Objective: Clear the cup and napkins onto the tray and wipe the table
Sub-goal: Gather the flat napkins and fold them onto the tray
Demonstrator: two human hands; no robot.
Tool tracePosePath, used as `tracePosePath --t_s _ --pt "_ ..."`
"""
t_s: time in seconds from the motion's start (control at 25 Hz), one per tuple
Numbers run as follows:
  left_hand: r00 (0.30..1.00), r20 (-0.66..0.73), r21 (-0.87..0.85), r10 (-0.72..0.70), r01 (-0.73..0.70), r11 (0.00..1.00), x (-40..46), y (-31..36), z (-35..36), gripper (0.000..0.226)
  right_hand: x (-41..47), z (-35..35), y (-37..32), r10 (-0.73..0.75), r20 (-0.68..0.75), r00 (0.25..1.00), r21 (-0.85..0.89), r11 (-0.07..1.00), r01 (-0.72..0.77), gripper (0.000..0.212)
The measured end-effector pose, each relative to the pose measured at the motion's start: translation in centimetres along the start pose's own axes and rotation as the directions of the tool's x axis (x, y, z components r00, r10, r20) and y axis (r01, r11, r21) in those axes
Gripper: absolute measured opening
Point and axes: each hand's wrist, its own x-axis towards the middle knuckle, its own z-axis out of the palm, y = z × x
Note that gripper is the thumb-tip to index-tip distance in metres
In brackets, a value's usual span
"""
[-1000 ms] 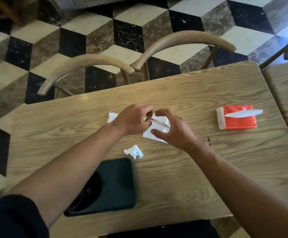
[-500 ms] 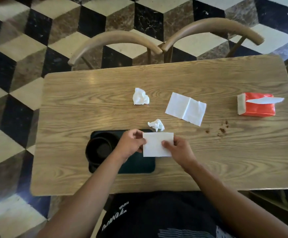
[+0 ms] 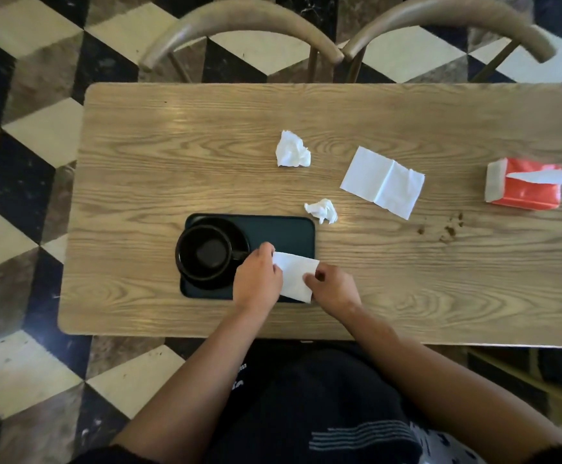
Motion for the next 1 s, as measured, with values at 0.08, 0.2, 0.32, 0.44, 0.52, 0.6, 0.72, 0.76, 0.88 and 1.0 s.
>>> tracePosePath --t_s 0.08,0.2,0.32,0.44,0.52,0.6,0.72,0.76,0.88,1.0 --pt "1.0 -0.009 0.023 0.02 -0.02 1.0 -0.2 -0.6 0.2 0.032 0.2 0.5 -0.4 -0.01 -0.008 1.0 -0.049 0.999 0.01 0.034" --pt "1.0 -0.016 0.075 0.014 -0.013 0.997 -0.7 -1.3 0.2 0.034 0.3 0.6 -0.5 -0.037 0.006 0.999 -0.195 0.98 0.038 0.037" --pt "0.997 -0.042 0.116 0.065 -0.059 0.991 -1.8 -1.8 0.2 0.035 0.0 0.1 -0.2 -0.104 -0.062 0.993 -0.33 0.941 0.078 0.039" --pt "0.985 -0.044 0.077 0.165 -0.162 0.984 -2.7 -2.7 1.2 0.027 -0.1 -0.1 0.0 -0.137 -0.113 0.984 -0.334 0.938 0.093 0.031" --pt "0.965 -0.013 0.064 0.264 -0.262 0.963 -3.0 -3.4 2.1 0.022 -0.2 0.1 0.3 -0.219 -0.111 0.969 -0.331 0.928 0.172 0.021" --pt "0.932 0.046 0.095 0.36 -0.363 0.927 -3.1 -3.8 2.8 0.029 -0.3 0.6 0.4 -0.32 -0.059 0.946 -0.331 0.9 0.283 0.019" --pt "0.921 0.097 0.185 0.377 -0.389 0.902 -3.2 -3.8 3.2 0.036 0.0 1.3 0.7 -0.396 0.027 0.918 -0.402 0.837 0.372 0.037" --pt "0.926 0.105 0.213 0.361 -0.376 0.902 -3.1 -3.8 3.2 0.036 0.2 1.5 0.9 -0.411 0.03 0.911 -0.433 0.816 0.382 0.041" --pt "0.943 0.114 0.256 0.314 -0.333 0.907 -2.8 -4.2 3.0 0.037 0.8 1.6 1.1 -0.433 0.035 0.901 -0.479 0.784 0.395 0.048" --pt "0.944 0.126 0.267 0.304 -0.327 0.906 -2.6 -4.6 2.9 0.04 1.1 1.6 1.1 -0.445 0.044 0.894 -0.482 0.774 0.41 0.05"
